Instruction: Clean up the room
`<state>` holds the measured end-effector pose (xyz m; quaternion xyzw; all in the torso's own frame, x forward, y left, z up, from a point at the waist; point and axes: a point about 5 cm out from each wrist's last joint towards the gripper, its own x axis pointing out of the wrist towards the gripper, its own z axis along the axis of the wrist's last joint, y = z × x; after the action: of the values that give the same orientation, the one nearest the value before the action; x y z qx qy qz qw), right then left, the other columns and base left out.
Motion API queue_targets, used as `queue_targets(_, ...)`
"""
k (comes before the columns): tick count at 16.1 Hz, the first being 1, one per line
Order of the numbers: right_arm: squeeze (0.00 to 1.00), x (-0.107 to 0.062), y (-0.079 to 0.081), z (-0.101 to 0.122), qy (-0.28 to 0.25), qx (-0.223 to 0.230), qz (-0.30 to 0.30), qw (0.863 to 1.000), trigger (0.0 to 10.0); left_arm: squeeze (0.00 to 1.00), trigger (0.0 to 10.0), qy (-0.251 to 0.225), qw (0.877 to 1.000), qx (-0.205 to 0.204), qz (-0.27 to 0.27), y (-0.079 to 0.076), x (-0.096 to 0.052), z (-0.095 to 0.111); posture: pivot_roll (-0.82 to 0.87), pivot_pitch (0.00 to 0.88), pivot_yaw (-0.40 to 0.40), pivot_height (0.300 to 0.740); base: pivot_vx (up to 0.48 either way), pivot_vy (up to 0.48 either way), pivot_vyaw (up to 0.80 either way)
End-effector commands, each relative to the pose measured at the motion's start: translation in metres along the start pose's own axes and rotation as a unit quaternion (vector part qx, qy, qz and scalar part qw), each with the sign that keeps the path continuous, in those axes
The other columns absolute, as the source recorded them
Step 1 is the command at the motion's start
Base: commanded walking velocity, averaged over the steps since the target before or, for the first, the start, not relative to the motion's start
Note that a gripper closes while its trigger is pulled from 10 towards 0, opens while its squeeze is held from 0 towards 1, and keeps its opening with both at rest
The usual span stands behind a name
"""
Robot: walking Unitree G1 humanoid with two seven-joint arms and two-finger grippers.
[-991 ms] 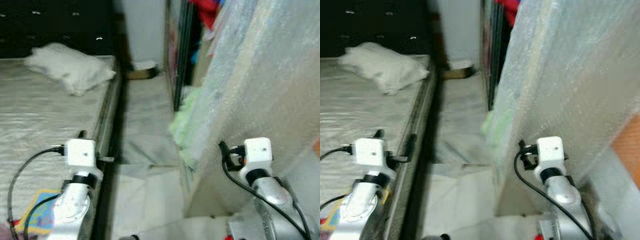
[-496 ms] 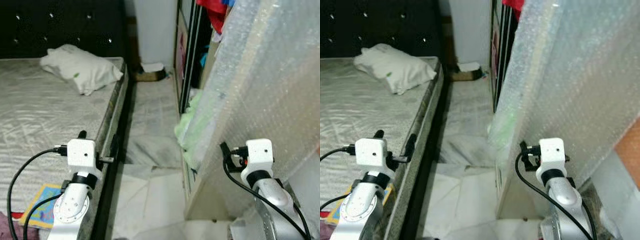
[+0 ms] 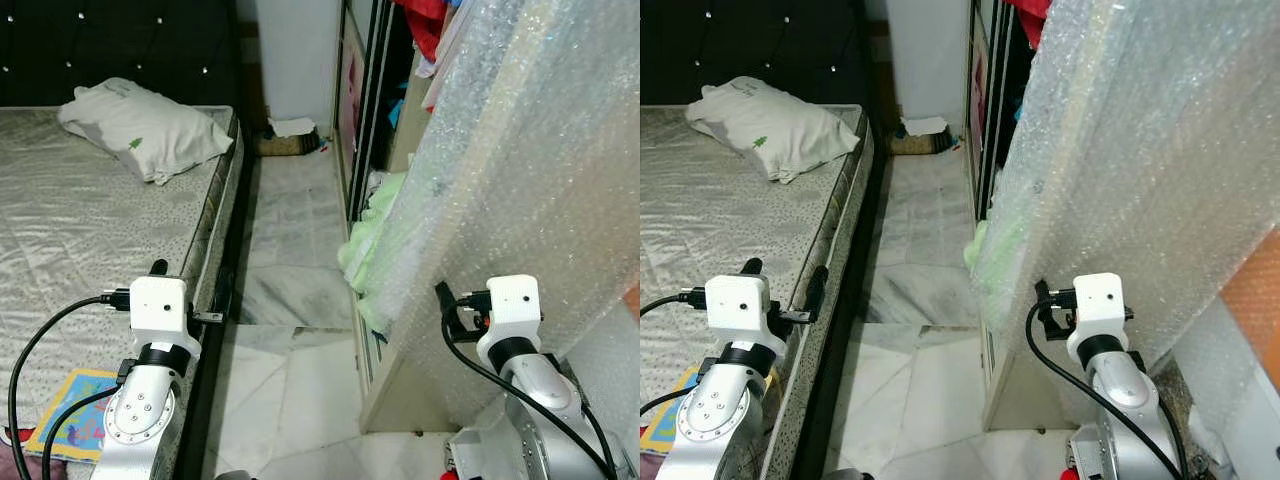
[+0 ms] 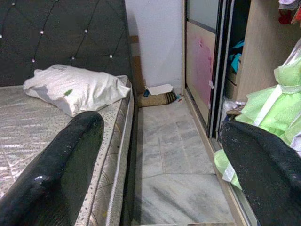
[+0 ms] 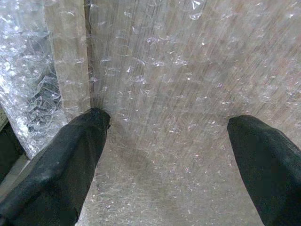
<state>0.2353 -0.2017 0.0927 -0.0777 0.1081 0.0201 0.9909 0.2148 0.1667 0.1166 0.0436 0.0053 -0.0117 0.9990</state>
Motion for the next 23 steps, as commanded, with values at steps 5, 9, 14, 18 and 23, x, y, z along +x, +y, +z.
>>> queue_targets(5, 0.00, 0.004, 0.005, 0.004, -0.009, 0.001, 0.016, 1.000, 10.0, 0.00, 10.0, 0.004, 1.000, 0.005, 0.005, 0.002, 0.001, -0.002, -0.02, 0.000, -0.038, 0.740, 0.000, 0.000, 0.00)
queue_targets(9, 0.00, 0.005, 0.005, 0.004, -0.009, 0.001, 0.016, 1.000, 10.0, 0.00, 10.0, 0.006, 1.000, 0.003, 0.007, 0.002, 0.002, -0.002, -0.02, 0.000, -0.039, 0.740, -0.063, 0.000, 0.00)
queue_targets(14, 0.00, 0.006, 0.005, 0.005, -0.008, 0.002, 0.016, 1.000, 10.0, 0.00, 10.0, 0.006, 1.000, 0.003, 0.008, 0.003, 0.002, -0.001, -0.02, 0.000, -0.039, 0.740, -0.248, 0.000, 0.00)
queue_targets(18, 0.00, 0.006, 0.006, 0.005, -0.008, 0.004, 0.015, 1.000, 10.0, 0.00, 10.0, 0.008, 1.000, 0.000, 0.008, 0.003, 0.003, -0.002, -0.02, 0.000, -0.036, 0.740, -0.199, 0.000, 0.00)
queue_targets(23, 0.00, 0.014, 0.007, 0.014, -0.013, 0.024, 0.014, 1.000, 10.0, 0.00, 10.0, 0.008, 1.000, -0.002, 0.009, 0.004, 0.004, -0.002, -0.02, 0.000, -0.032, 0.740, 0.000, 0.000, 0.00)
